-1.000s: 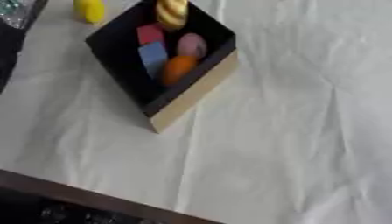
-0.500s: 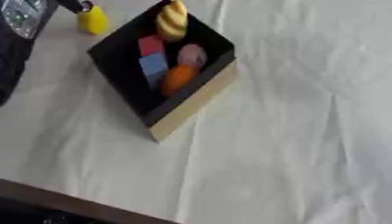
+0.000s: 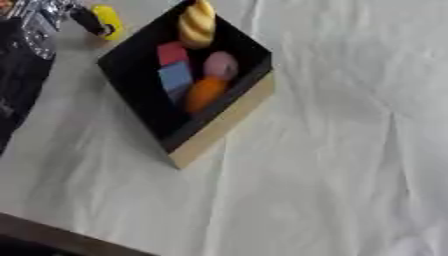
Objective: Pick up objects on the table and place them in the box.
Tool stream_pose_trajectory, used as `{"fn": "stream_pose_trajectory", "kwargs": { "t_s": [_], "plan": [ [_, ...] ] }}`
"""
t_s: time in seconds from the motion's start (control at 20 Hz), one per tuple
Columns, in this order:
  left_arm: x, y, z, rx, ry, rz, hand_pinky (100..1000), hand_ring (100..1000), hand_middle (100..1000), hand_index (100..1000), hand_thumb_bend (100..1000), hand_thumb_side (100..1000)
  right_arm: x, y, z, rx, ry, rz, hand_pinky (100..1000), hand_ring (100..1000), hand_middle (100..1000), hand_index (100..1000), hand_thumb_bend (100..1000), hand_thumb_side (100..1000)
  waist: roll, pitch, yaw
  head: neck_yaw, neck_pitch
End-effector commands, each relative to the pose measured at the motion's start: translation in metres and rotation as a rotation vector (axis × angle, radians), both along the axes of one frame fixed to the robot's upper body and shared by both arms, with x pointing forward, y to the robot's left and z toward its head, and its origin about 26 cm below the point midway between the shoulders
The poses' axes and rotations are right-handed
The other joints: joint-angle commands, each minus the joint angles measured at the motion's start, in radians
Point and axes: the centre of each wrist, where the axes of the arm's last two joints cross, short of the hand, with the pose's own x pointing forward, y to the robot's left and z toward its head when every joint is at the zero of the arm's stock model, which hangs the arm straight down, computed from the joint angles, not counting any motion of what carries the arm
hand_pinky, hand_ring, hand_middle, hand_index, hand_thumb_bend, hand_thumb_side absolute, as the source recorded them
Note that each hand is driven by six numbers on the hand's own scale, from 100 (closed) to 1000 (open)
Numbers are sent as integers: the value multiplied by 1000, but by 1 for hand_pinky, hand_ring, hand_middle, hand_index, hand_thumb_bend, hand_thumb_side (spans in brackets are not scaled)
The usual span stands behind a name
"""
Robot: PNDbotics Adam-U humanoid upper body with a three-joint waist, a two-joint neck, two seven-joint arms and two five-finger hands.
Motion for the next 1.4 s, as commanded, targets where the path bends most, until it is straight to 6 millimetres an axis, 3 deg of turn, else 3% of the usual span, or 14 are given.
{"fn": "stream_pose_trajectory", "kwargs": {
  "t_s": [0.05, 0.35, 0.45, 0.5, 0.55, 0.7, 0.8, 0.9, 1.05, 1.25, 1.4],
  "plan": [
    [-4, 13, 14, 8, -16, 56, 854, 905, 822, 910, 458, 100, -8, -2, 14, -30, -44, -15, 949, 882, 670, 788, 100, 470, 10, -8, 2, 8, -14],
    [-3, 11, 11, -14, -30, 66, 826, 873, 789, 865, 312, 100, -7, -1, 14, -26, -43, -4, 950, 882, 669, 789, 100, 470, 8, -2, -3, 14, -21],
    [-2, 10, 8, -22, -32, 64, 787, 820, 722, 762, 208, 100, -7, -1, 14, -23, -44, -6, 951, 882, 668, 789, 100, 470, 7, -1, -6, 14, -22],
    [-2, 10, 7, -25, -34, 65, 760, 765, 645, 651, 161, 100, -7, -2, 14, -21, -45, -7, 951, 883, 668, 789, 100, 470, 7, -1, -7, 14, -21],
    [-2, 9, 8, -28, -43, 64, 747, 745, 618, 603, 153, 108, -6, -2, 14, -20, -44, -8, 951, 883, 668, 789, 100, 470, 6, -2, -7, 13, -21],
    [-7, 0, 24, -8, -124, 20, 704, 698, 570, 529, 100, 121, -6, -3, 13, -16, -40, -12, 951, 883, 669, 789, 100, 470, 4, -10, -4, 7, -13],
    [-22, -18, 57, 34, -270, -91, 689, 671, 559, 523, 100, 116, -7, -5, 12, -14, -43, -19, 949, 883, 669, 789, 100, 470, 1, -19, 1, 1, -2],
    [-51, -47, 94, 111, -435, -273, 690, 664, 561, 525, 100, 106, -7, -6, 12, -13, -48, -24, 948, 883, 670, 789, 100, 470, -3, -32, 8, -13, 10],
    [-101, -97, 121, 234, -535, -562, 704, 676, 577, 539, 100, 100, -8, -6, 12, -11, -52, -22, 947, 883, 671, 790, 100, 470, -7, -58, 19, -39, 30],
    [-145, -144, 112, 372, -453, -828, 722, 701, 597, 550, 142, 100, -5, -2, 9, -8, -38, 0, 946, 883, 673, 790, 100, 470, -10, -97, 27, -62, 51],
    [-143, -167, 86, 427, -297, -903, 728, 712, 605, 560, 174, 100, -4, 0, 7, 0, -29, 15, 946, 883, 675, 790, 100, 470, -12, -127, 29, -75, 66]
  ]
}}
